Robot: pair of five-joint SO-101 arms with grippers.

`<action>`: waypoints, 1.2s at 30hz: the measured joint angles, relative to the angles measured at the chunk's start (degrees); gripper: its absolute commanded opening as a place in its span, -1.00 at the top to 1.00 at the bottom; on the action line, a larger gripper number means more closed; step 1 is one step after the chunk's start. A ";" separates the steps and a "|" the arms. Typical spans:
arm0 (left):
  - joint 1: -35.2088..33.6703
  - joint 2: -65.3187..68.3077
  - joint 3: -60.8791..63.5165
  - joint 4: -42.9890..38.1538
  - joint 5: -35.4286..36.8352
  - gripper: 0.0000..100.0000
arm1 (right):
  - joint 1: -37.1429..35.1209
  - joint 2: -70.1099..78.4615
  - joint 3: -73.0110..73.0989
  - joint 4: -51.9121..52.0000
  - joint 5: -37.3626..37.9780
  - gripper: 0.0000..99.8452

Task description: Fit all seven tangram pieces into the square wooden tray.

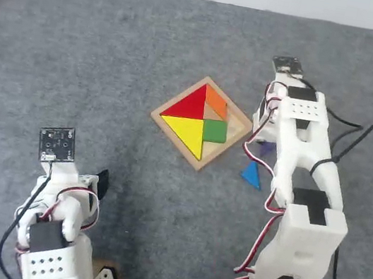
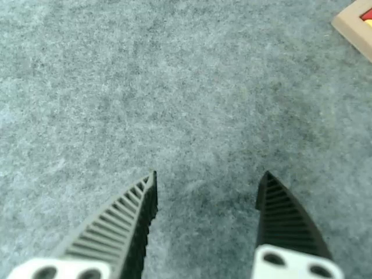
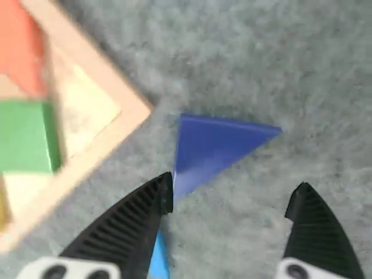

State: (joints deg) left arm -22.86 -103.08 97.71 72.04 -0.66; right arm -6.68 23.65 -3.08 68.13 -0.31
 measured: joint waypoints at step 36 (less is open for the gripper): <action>0.00 0.00 0.00 0.00 0.00 0.46 | 1.41 23.12 -26.73 2.99 -39.21 0.58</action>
State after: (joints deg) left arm -22.86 -103.08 97.71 72.04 -0.66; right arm -5.27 46.77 -29.80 71.12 -39.52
